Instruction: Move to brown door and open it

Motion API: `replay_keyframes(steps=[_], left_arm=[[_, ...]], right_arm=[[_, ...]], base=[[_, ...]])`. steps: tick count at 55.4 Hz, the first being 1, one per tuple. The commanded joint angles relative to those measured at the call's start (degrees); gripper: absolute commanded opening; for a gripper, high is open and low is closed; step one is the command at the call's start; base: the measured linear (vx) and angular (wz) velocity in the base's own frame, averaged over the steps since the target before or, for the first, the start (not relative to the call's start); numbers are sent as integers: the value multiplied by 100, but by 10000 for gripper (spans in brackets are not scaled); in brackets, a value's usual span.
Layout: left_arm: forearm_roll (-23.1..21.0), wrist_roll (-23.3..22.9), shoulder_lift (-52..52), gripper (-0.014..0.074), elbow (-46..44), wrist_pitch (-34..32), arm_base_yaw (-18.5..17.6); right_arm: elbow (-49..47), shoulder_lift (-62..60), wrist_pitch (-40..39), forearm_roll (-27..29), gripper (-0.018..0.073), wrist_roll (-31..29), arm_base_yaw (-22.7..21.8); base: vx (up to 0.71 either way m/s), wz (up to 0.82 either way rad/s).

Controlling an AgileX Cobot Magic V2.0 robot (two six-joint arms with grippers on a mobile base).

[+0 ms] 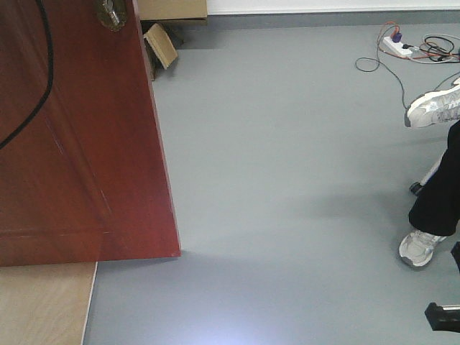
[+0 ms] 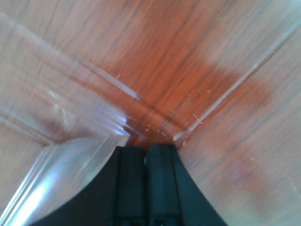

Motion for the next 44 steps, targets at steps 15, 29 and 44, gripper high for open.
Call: replay_keyframes(steps=[15,29,44], left_arm=[[30,292,-313,-4,-139,581,-145],[-474,3103,-1138,-4,-46,1478,-366],[-631,4040,-2911,-4,2457,-901,-678]], right_arm=[[22,-72,-471,-38,0,-32,-10],[22,-72,-471,-38,0,-32,-10],[22,-72,-471,-38,0,-32,-10]], base=[[0,0],[0,0],[0,0]])
